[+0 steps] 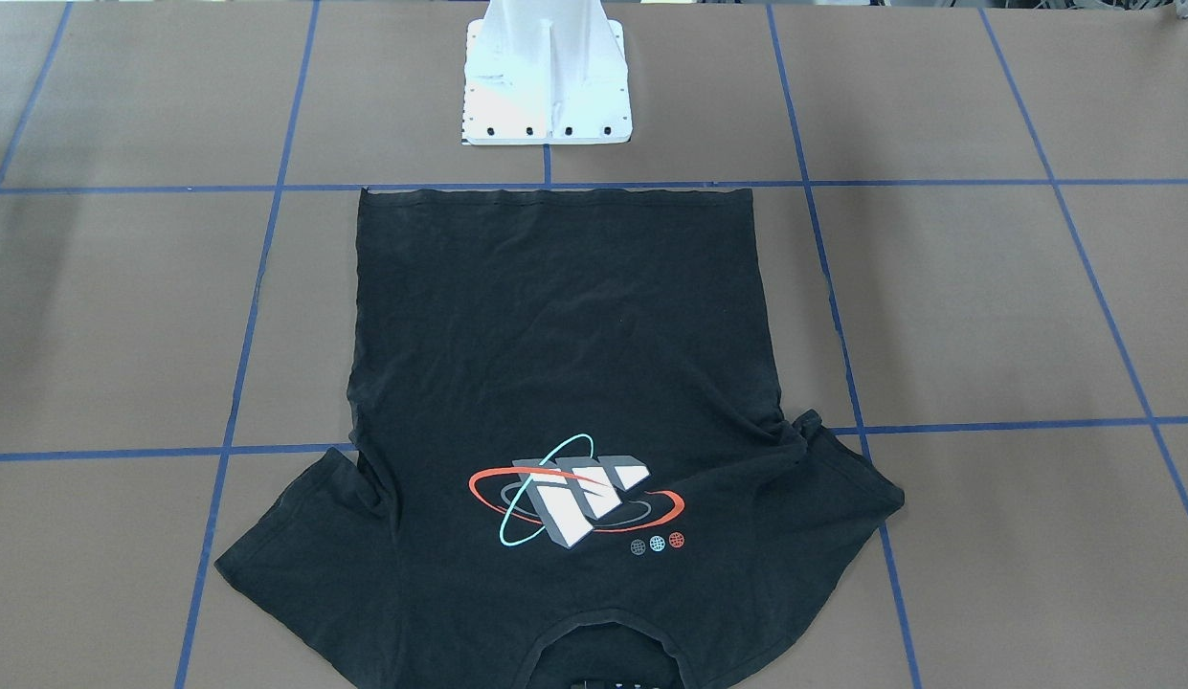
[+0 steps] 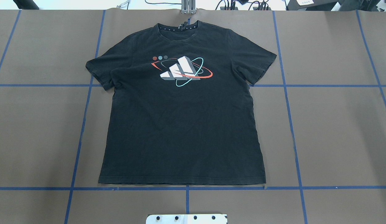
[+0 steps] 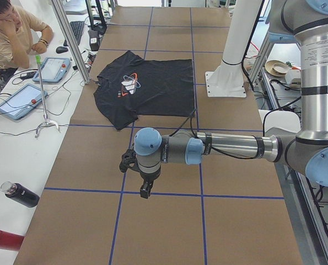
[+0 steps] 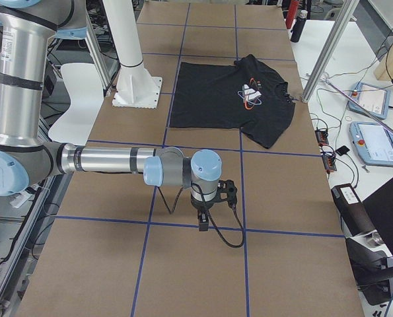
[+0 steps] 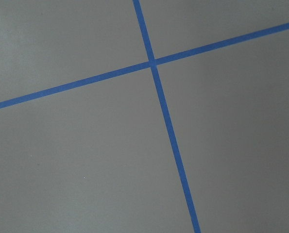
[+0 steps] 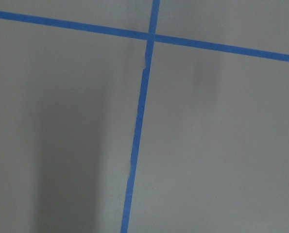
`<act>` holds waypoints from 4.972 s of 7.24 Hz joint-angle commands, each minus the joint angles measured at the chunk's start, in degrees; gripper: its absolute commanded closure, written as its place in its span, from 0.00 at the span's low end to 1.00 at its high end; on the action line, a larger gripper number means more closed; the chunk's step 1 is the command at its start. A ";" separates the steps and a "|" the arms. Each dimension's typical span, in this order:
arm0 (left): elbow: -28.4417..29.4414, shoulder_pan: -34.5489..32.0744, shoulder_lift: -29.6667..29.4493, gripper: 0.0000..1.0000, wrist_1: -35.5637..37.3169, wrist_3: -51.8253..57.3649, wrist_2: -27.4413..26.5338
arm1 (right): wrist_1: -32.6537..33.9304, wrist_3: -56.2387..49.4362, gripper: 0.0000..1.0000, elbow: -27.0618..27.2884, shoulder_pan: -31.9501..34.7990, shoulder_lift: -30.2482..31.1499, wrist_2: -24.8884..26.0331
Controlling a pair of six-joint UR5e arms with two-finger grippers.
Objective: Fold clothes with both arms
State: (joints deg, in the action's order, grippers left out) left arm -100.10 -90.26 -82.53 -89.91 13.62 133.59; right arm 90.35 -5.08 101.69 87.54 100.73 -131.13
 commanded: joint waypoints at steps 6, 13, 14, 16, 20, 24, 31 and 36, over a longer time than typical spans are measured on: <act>-2.74 0.00 -0.35 0.00 -8.99 -0.35 0.00 | -6.28 0.07 0.00 0.97 -0.17 -0.71 -0.26; 11.36 1.57 -19.82 0.00 -34.66 -2.37 -0.18 | -23.29 8.15 0.00 -12.11 -0.61 -17.91 -1.05; 16.90 2.54 -22.21 0.00 -41.07 -8.29 -0.09 | -23.20 11.98 0.00 -13.69 -2.70 -21.41 -0.97; 18.18 9.71 -23.29 0.00 -51.11 -23.49 -0.61 | -23.38 28.57 0.00 -14.49 -13.05 -28.26 3.13; 18.62 13.53 -23.20 0.00 -52.56 -24.34 -0.70 | -39.64 51.43 0.00 -26.67 -26.44 -38.41 12.47; 18.53 13.53 -23.03 0.00 -52.65 -24.34 -0.70 | -48.16 56.41 0.02 -37.43 -33.03 -42.28 21.08; 18.97 13.53 -23.03 0.00 -52.65 -24.34 -0.70 | -48.52 56.41 0.34 -42.71 -35.07 -44.82 25.05; 18.97 13.53 -23.03 0.00 -52.65 -24.34 -0.70 | -48.69 56.14 1.00 -42.19 -35.24 -44.04 25.05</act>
State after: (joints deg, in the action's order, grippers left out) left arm -81.05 -76.72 -105.56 -142.56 -10.72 132.89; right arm 41.79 51.13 59.04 52.33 56.19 -106.05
